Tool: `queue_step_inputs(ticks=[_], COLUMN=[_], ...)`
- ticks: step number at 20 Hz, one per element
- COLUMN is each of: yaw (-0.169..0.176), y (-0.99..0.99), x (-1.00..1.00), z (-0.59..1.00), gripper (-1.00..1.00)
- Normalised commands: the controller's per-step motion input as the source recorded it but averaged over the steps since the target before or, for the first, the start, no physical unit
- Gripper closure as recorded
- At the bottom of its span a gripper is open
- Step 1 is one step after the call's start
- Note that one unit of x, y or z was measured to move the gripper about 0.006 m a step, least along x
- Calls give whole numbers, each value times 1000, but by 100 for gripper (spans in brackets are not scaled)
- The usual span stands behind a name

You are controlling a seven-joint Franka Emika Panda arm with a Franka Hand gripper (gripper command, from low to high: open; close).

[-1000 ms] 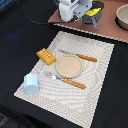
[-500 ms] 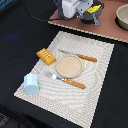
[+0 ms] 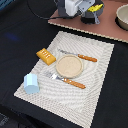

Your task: Interact with the objects in diverse but meaningful ways.

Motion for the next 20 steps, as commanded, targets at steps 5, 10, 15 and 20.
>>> queue_step_inputs(ticks=[5,10,15,20], yaw=[0,0,1,0], y=[277,142,117,130], x=[353,-129,-419,-475], z=[-21,34,129,247], gripper=[100,100,100,100])
